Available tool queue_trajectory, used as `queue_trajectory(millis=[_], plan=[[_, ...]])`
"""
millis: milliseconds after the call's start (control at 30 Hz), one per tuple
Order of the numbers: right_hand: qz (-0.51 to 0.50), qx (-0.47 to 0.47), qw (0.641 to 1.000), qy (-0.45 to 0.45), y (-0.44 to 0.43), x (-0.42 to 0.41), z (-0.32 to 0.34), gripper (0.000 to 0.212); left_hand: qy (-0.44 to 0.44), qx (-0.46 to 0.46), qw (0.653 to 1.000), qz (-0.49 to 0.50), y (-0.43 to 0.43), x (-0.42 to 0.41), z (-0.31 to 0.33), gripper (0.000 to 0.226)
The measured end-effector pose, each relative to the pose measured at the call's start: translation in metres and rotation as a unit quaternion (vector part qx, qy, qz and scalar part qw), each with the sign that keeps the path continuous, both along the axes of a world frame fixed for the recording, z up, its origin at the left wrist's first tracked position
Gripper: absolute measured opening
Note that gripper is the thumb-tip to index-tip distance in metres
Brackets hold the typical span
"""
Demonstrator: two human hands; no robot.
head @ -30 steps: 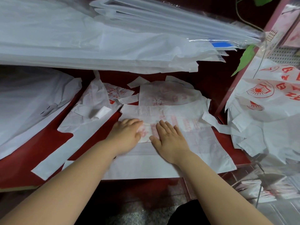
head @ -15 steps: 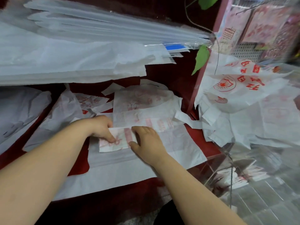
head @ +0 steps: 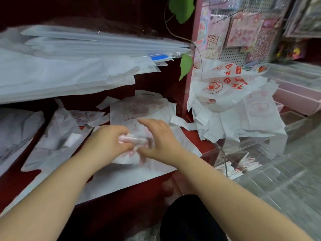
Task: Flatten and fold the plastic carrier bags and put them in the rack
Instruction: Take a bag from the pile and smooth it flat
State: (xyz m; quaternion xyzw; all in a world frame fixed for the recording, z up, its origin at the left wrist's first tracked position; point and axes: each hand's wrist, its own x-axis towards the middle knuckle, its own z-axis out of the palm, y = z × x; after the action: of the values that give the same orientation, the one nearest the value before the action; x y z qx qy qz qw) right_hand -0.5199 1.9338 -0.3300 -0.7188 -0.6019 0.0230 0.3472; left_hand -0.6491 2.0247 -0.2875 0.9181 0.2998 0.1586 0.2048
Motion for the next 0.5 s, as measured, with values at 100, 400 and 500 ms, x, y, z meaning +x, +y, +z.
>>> queue_trajectory(millis=[100,400,500], plan=[[0.009,-0.058,0.998,-0.006,-0.031,0.004,0.017,0.006,-0.075,-0.062,0.995,-0.025,-0.033,0.007,0.007,0.015],[-0.090,-0.027,0.969,0.230,-0.137,0.049,-0.004,0.010,-0.107,-0.191,0.971,-0.101,-0.107,0.068,-0.022,0.017],[-0.108,-0.027,0.963,0.244,-0.178,0.070,-0.010,0.050,-0.054,-0.131,0.981,-0.135,-0.137,0.102,-0.035,0.031]])
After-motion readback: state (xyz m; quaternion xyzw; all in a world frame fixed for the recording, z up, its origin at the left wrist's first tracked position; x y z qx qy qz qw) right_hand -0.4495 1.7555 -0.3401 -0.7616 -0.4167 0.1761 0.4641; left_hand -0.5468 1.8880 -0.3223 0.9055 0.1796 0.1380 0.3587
